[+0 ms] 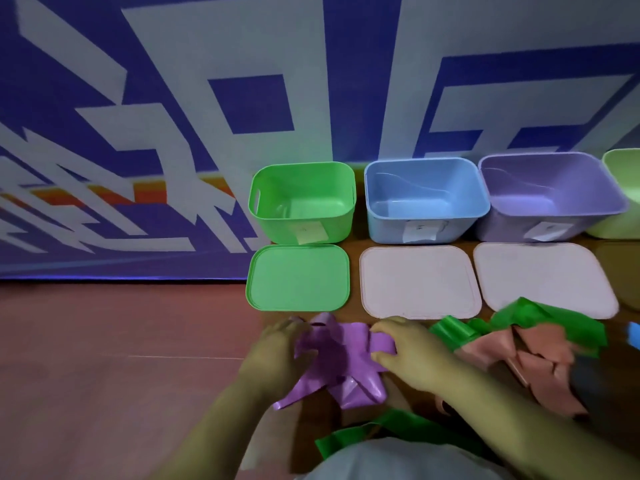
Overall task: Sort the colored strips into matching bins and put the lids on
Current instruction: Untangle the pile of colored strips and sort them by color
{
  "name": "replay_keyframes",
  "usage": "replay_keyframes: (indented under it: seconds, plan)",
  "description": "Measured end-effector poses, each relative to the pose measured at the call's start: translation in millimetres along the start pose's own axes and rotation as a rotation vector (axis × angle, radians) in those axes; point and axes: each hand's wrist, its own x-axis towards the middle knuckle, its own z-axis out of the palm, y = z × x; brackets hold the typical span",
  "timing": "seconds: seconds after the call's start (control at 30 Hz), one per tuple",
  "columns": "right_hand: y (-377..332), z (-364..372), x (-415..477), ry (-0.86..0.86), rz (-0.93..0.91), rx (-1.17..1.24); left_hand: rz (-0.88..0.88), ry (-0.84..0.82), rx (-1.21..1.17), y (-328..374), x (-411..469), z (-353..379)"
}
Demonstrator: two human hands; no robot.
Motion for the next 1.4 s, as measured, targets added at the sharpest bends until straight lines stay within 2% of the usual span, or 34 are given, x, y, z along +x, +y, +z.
replay_keyframes:
  seconds: [0.2,0.33,0.53,0.9,1.07,1.27,1.4]
  plan:
    - [38.3,-5.5,-36.8,0.108,0.033,-0.041,0.080,-0.009,0.040,33.6,7.2,23.7]
    - [69.3,-19.0,-65.2,0.162,0.082,-0.051,0.127,-0.071,0.011,68.6,15.4,40.9]
    - [120.8,-44.3,-92.1,0.168,0.161,-0.012,0.213,-0.093,0.015,117.8,32.4,70.5]
    - [215.0,-103.0,-110.7,0.215,0.290,0.058,0.252,-0.132,0.034,214.4,89.2,120.5]
    - [247.3,-121.4,-98.2,0.247,0.284,0.007,0.242,-0.164,0.074,249.1,119.7,139.6]
    - [267.5,-128.1,-69.0,0.211,0.226,0.025,0.250,-0.174,0.241,265.2,147.8,158.6]
    - [272.7,-128.9,-51.2,0.180,0.165,0.032,0.276,-0.134,0.182,269.7,155.0,157.1]
